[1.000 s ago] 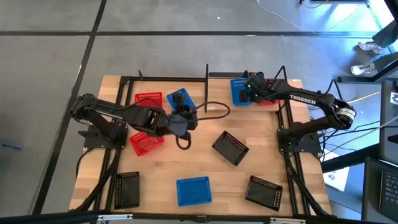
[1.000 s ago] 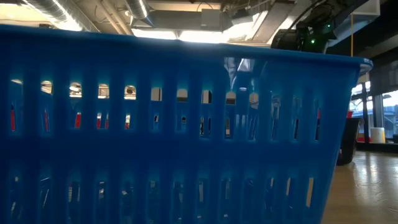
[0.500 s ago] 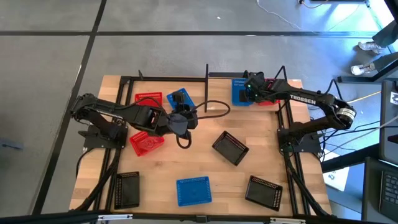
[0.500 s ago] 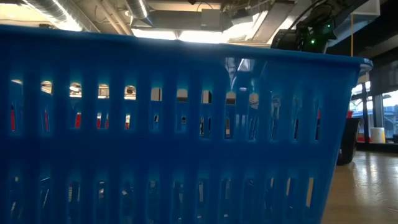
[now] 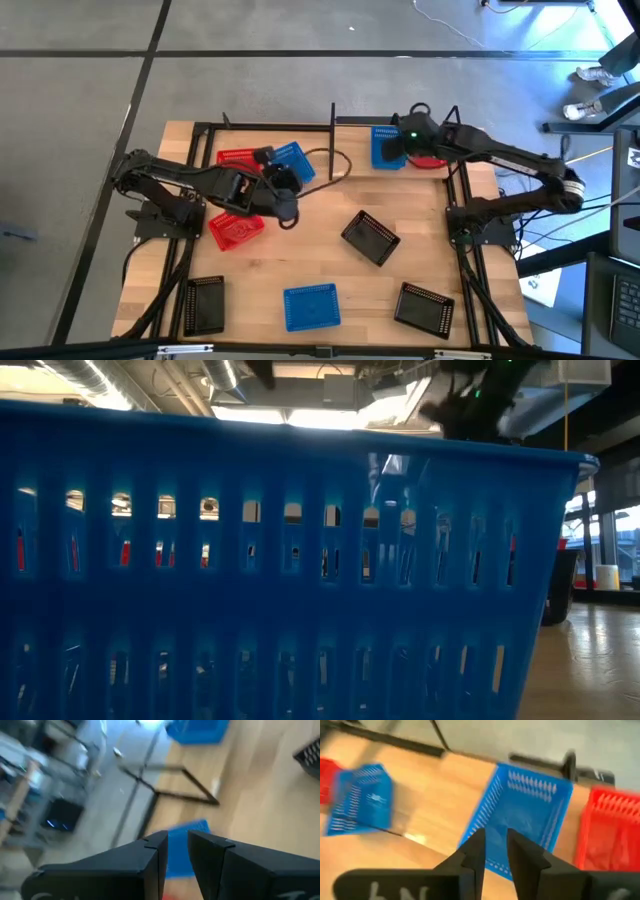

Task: Stack baskets on shelf by color
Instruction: Put the top black bin on the shelf

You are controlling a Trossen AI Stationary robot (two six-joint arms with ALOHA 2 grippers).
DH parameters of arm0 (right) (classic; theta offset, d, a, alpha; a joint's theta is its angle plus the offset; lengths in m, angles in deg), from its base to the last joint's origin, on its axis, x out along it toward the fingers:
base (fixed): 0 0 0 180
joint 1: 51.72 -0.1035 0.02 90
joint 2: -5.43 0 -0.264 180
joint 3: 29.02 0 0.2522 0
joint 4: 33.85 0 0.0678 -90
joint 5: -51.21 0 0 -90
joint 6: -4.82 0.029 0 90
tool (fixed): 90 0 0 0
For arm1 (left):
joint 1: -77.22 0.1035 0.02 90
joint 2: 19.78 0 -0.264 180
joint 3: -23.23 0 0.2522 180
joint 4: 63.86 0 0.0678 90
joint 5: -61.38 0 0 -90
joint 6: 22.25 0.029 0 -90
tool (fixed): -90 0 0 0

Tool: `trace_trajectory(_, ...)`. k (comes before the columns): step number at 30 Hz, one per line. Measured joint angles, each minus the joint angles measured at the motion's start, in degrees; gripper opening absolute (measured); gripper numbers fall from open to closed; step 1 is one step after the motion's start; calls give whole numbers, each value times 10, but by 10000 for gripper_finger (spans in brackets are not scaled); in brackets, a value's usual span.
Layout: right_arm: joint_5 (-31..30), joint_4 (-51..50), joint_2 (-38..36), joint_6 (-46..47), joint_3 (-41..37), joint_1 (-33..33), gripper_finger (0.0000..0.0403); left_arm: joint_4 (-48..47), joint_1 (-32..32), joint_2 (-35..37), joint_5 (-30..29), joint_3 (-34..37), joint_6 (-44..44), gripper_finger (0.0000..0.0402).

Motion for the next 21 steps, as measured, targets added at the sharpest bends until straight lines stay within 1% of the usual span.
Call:
trace_trajectory(2, -1, 1, -20, -49, 17, -22, 76, -32, 0, 10, 16, 0, -66, 67)
trace_trajectory(4, 32, -2, -40, -127, 32, -43, 76, -58, 0, 20, 42, -1, -128, 67)
trace_trajectory(6, 92, -5, -60, -199, 41, -65, 76, -85, 0, 34, 69, 0, -182, 67)
trace_trajectory(9, 208, -14, -86, -266, 43, -94, 76, -96, 2, 44, 118, 0, -236, 67)
trace_trajectory(11, 279, -31, -98, -276, 39, -110, 76, -107, 2, 51, 142, 0, -253, 67)
trace_trajectory(12, 304, -49, -100, -275, 38, -117, 76, -102, 2, 53, 153, -2, -256, 67)
trace_trajectory(14, 337, -88, -100, -264, 38, -135, 76, -101, 2, 50, 160, -1, -261, 67)
trace_trajectory(16, 339, -132, -91, -240, 38, -155, 76, -103, 0, 49, 162, 0, -267, 67)
trace_trajectory(18, 328, -164, -76, -212, 37, -175, 76, -102, -1, 51, 161, -1, -267, 67)
trace_trajectory(21, 325, -184, -49, -155, 37, -193, 76, -102, -1, 50, 161, -1, -268, 67)
